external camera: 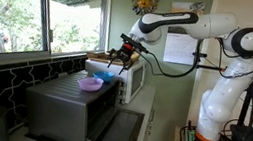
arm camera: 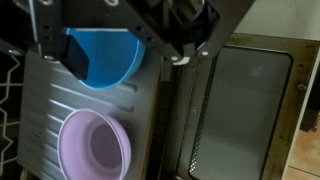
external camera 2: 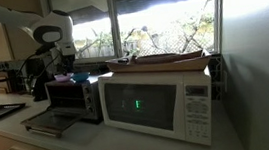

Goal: Remove the blue bowl from the microwave, put it on the left microwave and then put the purple bowl in the left microwave

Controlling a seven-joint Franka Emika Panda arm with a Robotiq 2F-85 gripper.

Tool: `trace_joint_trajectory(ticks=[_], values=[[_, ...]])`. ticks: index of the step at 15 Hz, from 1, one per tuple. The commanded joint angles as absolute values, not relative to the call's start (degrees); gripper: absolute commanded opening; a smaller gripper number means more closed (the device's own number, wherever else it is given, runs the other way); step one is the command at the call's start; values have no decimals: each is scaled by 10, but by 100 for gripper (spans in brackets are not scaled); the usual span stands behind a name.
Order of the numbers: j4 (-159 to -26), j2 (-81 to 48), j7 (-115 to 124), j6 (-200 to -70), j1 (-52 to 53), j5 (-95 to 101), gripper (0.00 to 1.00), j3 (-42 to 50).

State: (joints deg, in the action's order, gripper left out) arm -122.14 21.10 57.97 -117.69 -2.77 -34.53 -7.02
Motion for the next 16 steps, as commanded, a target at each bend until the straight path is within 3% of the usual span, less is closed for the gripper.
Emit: trace_joint_trajectory(ticks=[1, 8, 9, 10, 13, 14, 16], values=[[-1235, 228, 573, -1183, 1, -294, 100, -93], [-1244, 196, 563, -1255, 46, -266, 100, -131], [-1245, 191, 564, -1264, 49, -264, 92, -132], [-1247, 185, 564, -1274, 52, -262, 74, -134], [-1249, 168, 559, -1310, 59, -267, 50, -132], [-1249, 162, 559, -1326, 61, -271, 86, -131], [-1250, 152, 561, -1351, 64, -272, 88, -130]])
